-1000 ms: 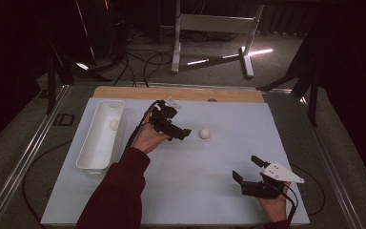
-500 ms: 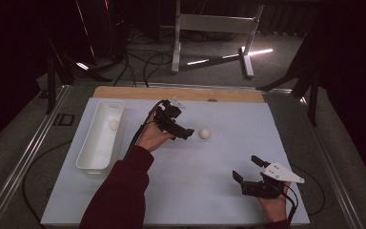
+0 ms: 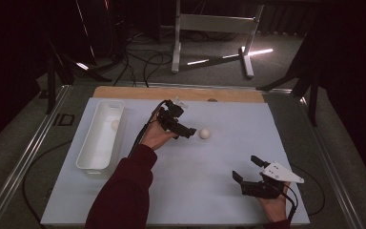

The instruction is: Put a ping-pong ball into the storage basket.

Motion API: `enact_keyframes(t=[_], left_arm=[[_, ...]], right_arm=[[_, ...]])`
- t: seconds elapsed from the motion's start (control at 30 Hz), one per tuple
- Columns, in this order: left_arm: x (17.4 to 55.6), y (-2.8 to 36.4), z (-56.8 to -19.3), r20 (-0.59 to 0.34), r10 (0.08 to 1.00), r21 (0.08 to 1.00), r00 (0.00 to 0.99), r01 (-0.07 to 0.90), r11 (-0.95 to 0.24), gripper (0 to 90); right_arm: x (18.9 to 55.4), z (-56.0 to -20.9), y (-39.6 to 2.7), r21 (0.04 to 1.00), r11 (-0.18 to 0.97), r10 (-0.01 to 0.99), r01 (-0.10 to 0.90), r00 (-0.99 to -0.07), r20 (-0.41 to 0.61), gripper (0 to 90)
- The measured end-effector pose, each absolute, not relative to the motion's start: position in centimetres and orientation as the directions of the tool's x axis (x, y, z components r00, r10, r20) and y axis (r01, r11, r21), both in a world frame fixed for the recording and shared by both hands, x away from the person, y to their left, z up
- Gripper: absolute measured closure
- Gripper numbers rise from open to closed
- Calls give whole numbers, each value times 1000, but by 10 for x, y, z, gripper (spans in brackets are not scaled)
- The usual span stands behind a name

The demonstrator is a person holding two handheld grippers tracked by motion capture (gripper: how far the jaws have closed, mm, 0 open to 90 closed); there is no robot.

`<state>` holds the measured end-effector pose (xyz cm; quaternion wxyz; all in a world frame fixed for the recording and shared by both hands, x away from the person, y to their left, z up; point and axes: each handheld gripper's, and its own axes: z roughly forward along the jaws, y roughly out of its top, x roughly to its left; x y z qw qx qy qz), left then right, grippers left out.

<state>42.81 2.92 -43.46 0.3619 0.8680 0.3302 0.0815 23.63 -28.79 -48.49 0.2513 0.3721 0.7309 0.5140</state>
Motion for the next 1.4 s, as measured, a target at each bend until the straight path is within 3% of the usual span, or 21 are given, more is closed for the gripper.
enact_keyframes(t=[1.4], left_arm=[[447, -10, -454, -104, 636, 654, 765, 534, -536, 2]], right_arm=[[235, -482, -291, 945, 176, 805, 277, -592, 24, 81]])
